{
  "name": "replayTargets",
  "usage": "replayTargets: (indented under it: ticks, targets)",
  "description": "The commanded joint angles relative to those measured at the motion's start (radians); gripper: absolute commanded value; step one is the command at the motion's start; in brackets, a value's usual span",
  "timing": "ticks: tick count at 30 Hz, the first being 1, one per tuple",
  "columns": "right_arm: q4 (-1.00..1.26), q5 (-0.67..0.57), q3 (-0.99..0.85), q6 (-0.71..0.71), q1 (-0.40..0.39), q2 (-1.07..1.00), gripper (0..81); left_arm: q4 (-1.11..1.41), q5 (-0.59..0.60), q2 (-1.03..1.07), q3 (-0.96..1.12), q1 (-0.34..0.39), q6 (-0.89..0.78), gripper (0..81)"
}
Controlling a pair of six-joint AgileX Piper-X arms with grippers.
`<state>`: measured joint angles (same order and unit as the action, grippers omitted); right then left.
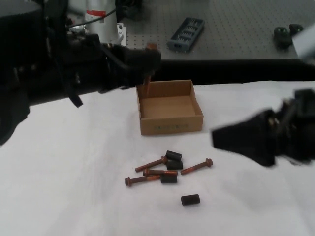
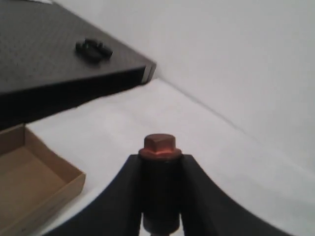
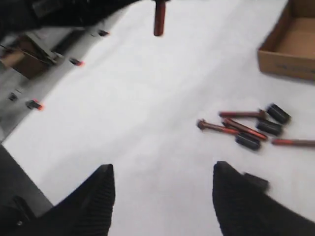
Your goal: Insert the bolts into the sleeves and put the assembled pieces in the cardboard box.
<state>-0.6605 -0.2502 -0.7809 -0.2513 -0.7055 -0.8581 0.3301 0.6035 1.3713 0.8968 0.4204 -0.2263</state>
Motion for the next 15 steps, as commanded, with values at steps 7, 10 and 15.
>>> replayTargets:
  ticks: [7, 10, 15]
  targets:
    - [-0.237, 0.198, 0.026, 0.118, 0.008, 0.115, 35.1, -0.330, -0.076, 0.292, 0.357, -0.001, 0.182, 0.6]
    - [-0.243, 0.198, 0.058, 0.118, 0.008, 0.147, 25.6, -0.361, -0.080, 0.407, 0.478, -0.001, 0.182, 0.6]
    - [-0.247, 0.200, 0.083, 0.118, 0.008, 0.173, 2.0, -0.460, -0.121, 0.616, 0.674, -0.001, 0.182, 0.6]
